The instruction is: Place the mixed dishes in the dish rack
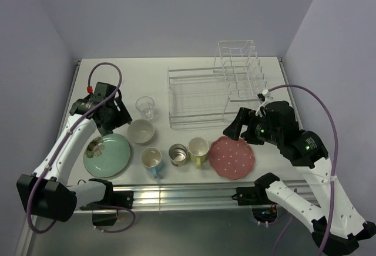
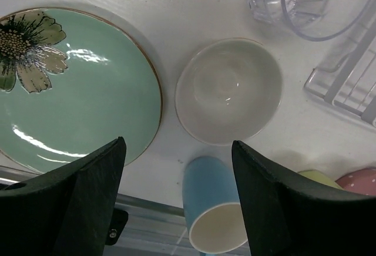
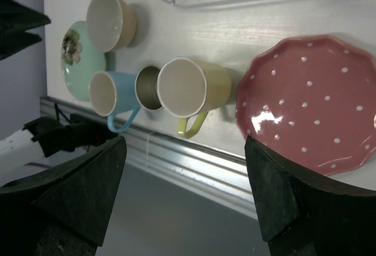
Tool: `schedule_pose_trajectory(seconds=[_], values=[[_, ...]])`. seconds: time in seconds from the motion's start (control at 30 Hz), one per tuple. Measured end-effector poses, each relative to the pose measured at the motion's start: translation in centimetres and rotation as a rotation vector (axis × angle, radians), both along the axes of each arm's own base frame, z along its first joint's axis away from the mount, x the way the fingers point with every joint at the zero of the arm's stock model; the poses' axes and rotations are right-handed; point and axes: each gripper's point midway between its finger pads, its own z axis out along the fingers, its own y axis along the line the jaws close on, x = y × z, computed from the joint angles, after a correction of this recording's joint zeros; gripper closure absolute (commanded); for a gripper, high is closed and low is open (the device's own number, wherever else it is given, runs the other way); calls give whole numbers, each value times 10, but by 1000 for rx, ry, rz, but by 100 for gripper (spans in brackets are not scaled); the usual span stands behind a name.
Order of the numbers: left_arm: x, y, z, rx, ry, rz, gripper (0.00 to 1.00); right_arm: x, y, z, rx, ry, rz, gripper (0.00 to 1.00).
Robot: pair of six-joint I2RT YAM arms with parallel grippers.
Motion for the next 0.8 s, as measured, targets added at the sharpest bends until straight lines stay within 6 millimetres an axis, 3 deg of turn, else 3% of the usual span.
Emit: schedule_pose_trajectory(seconds=[0.2,0.33,0.53,0.8], values=[[4,5,-11,47,77,18,24,-11,5,8,11,46,46,11],[8,6,-32,72,134,22,29,-6,0,13,-26,29,34,11],[7,6,-67,93,228,16,34,4,1,38,-22,-30,31,11],[15,-3,-91,104,274,-10,35,4,1,38,-32,-36,38,11]])
